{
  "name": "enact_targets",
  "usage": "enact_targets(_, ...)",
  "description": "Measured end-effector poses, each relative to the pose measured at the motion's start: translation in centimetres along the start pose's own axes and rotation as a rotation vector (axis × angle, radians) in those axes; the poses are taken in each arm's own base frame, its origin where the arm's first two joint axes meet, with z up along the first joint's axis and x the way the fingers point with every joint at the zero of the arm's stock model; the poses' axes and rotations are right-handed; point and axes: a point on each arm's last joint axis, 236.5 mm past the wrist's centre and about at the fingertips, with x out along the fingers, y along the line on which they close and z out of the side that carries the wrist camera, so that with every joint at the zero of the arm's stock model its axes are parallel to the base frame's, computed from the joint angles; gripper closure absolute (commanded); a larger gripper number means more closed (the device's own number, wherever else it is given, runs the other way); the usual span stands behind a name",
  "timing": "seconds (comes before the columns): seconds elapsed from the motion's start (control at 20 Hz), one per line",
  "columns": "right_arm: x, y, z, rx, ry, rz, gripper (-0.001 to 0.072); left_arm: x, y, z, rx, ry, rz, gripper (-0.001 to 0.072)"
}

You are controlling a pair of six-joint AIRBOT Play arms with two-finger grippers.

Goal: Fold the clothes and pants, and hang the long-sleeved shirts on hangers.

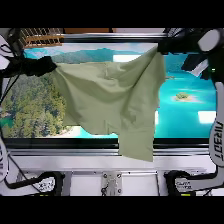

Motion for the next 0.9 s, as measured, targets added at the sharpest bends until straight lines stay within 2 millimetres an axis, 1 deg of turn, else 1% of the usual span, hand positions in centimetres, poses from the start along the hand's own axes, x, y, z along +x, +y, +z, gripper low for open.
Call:
enact_targets(0.05, 1.6, -0.7, -0.4, 0.015, 0.003, -0.007, 0.0029, 1.7, 0.4, 0.8, 0.001, -0.009, 0.002, 0.0003)
enact_targets(0.1, 2.5, -1.4, -0.6, 0.029, 0.003, -0.015, 0.0032, 2.8, 0.8, 1.6, 0.002, -0.015, 0.004, 0.0053)
enact_targets(0.15, 2.8, -2.1, -0.5, 0.041, -0.005, -0.025, 0.0039, 3.5, 1.4, 2.2, -0.003, -0.017, 0.008, 0.0053)
enact_targets(0.2, 2.5, -2.8, -0.2, 0.05, -0.017, -0.033, 0.0041, 3.7, 2.2, 2.6, -0.012, -0.008, 0.014, 0.0053)
enact_targets(0.25, 1.7, -3.4, 0.1, 0.055, -0.023, -0.043, 0.0041, 3.6, 3.1, 2.5, -0.028, 0.009, 0.026, 0.0053)
enact_targets(0.3, 0.6, -3.8, 0.2, 0.059, -0.016, -0.05, 0.0041, 3.3, 4.4, 1.7, -0.049, 0.041, 0.042, 0.0054)
enact_targets(0.35, -0.8, -4.0, -0.1, 0.051, 0.001, -0.054, 0.0041, 3.0, 5.8, 0.5, -0.075, 0.078, 0.062, 0.0054)
enact_targets(0.45, -3.6, -3.8, -1.4, 0.028, 0.058, -0.053, 0.0041, 2.1, 9.1, -3.5, -0.147, 0.168, 0.115, 0.0054)
enact_targets(0.55, -6.5, -2.9, -3.3, 0.013, 0.109, -0.043, 0.0041, 1.4, 12.1, -9.6, -0.241, 0.284, 0.168, 0.0054)
enact_targets(0.6, -7.8, -2.2, -4.4, 0.013, 0.128, -0.031, 0.0041, 1.0, 13.0, -13.1, -0.29, 0.341, 0.183, 0.0054)
enact_targets(0.7, -10.0, -0.8, -6.3, 0.019, 0.147, -0.001, 0.0041, 0.4, 14.1, -19.8, -0.389, 0.439, 0.208, 0.0053)
enact_targets(0.75, -10.8, -0.1, -7.0, 0.025, 0.149, 0.016, 0.0041, 0.3, 14.2, -22.6, -0.439, 0.469, 0.211, 0.0053)
enact_targets(0.8, -11.5, 0.5, -7.8, 0.029, 0.151, 0.032, 0.0041, 0.3, 14.0, -25.0, -0.492, 0.486, 0.205, 0.0053)
enact_targets(0.9, -12.6, 1.4, -8.8, 0.041, 0.151, 0.058, 0.0041, 0.6, 13.1, -28.4, -0.593, 0.494, 0.18, 0.0053)
